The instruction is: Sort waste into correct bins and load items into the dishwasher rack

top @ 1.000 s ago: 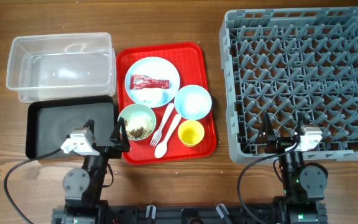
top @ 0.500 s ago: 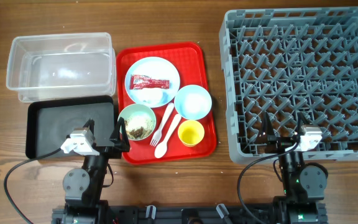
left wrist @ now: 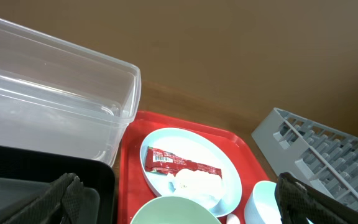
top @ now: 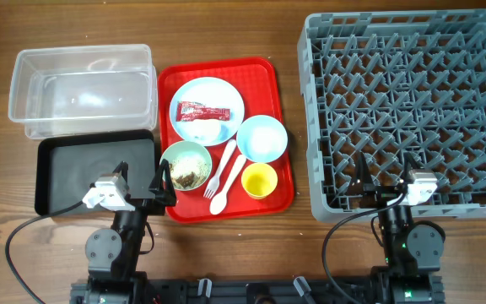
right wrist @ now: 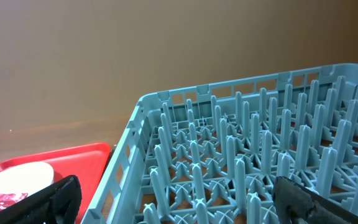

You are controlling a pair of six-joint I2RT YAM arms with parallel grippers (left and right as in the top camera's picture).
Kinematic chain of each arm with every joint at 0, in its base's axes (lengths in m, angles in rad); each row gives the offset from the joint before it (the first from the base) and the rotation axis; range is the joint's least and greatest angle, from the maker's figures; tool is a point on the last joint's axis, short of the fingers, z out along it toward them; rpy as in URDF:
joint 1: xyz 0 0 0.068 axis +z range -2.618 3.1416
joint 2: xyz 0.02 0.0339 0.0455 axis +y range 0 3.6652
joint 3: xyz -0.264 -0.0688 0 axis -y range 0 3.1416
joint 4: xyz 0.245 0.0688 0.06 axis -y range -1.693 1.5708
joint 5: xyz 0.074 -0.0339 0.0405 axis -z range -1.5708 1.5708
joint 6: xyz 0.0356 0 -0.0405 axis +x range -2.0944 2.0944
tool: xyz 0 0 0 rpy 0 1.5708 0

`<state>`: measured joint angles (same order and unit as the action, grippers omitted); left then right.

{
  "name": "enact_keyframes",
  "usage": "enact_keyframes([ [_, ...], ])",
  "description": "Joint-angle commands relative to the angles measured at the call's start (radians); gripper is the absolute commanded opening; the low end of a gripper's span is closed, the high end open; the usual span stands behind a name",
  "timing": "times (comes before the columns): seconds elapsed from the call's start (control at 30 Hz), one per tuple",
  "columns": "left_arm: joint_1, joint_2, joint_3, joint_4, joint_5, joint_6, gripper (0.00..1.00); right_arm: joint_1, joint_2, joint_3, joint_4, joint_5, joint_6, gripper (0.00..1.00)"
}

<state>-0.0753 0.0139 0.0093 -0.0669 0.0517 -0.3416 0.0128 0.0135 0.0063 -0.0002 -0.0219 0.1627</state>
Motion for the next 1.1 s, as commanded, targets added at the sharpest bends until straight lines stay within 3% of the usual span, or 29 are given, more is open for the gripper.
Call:
enact_keyframes([
  [0.0,0.005,-0.007,-0.003,-0.005,0.015,0.013,1.00,0.008,-0.006,-0.001,0.004,-0.005,-0.003,1.00],
  [0.37,0.005,-0.006,-0.001,-0.005,0.015,0.013,1.00,0.008,-0.004,-0.001,0.003,-0.005,-0.002,1.00],
  [0.43,0.005,0.003,0.027,-0.030,0.014,0.013,1.00,0.008,-0.004,0.004,-0.002,-0.014,0.083,1.00],
  [0.5,0.005,0.044,0.086,-0.082,0.004,0.014,1.00,0.008,0.013,0.035,-0.051,-0.024,0.078,1.00],
  [0.73,0.005,0.476,0.414,-0.234,0.004,0.029,1.00,0.008,0.327,0.340,-0.198,-0.032,0.036,1.00],
  [0.9,0.005,0.917,0.803,-0.524,0.004,0.051,1.00,0.008,0.724,0.697,-0.516,-0.031,0.019,1.00],
  [1.0,0.005,1.101,1.009,-0.764,0.005,0.050,1.00,0.008,0.912,0.888,-0.729,-0.024,0.019,1.00],
  [1.07,0.005,1.133,1.046,-0.809,0.031,0.047,1.00,0.008,0.977,0.945,-0.781,-0.023,0.019,1.00],
])
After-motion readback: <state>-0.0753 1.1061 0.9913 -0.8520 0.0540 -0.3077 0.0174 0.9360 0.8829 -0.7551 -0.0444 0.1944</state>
